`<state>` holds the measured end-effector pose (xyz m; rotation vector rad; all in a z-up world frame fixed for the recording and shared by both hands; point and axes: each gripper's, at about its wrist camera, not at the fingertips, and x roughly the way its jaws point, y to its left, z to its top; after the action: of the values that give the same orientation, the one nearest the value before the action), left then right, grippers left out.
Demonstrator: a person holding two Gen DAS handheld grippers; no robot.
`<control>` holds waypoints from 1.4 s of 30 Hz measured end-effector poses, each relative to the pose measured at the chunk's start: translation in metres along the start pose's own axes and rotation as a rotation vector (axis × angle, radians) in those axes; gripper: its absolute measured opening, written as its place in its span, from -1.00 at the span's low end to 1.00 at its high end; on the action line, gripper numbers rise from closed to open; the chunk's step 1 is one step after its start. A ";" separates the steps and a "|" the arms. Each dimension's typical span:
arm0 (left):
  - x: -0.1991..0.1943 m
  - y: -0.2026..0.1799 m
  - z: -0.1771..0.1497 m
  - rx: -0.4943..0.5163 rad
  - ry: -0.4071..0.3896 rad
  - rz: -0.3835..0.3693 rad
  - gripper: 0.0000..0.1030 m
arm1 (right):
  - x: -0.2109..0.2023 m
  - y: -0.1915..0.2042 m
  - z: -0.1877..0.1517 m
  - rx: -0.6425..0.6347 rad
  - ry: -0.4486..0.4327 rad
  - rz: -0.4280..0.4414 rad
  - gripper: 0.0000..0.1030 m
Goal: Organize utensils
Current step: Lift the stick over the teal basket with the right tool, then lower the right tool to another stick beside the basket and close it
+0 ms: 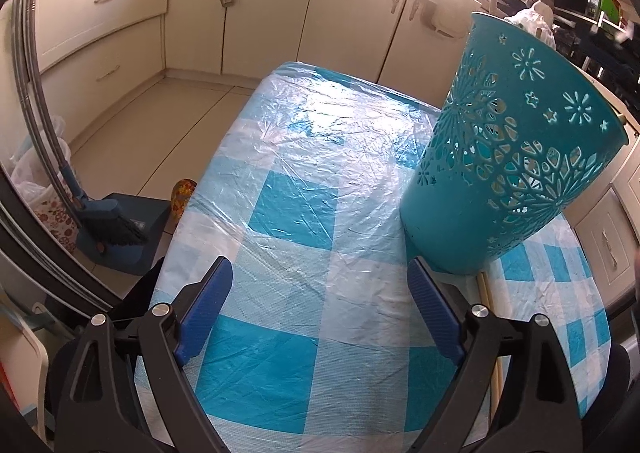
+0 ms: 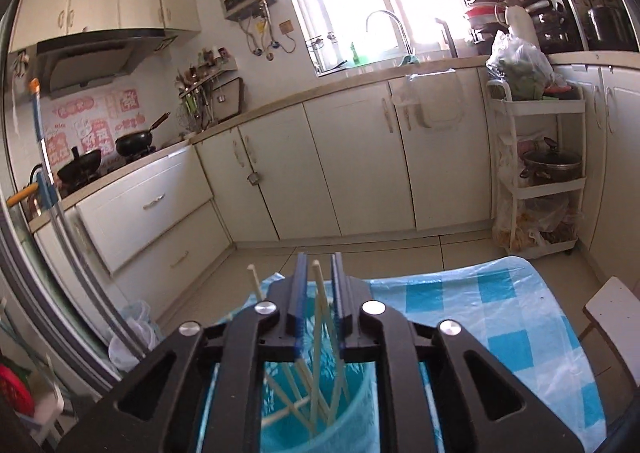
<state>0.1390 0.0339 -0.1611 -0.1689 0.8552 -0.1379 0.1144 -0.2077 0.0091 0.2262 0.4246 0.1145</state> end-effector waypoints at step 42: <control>-0.009 -0.064 -0.019 0.204 0.074 -0.089 0.70 | 0.011 -0.050 -0.147 -0.005 0.525 -0.133 -0.89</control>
<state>0.1153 -0.0288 -0.1533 -0.0106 0.9021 -0.3151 0.0654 -0.2262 -0.1380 0.1603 0.9598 0.0429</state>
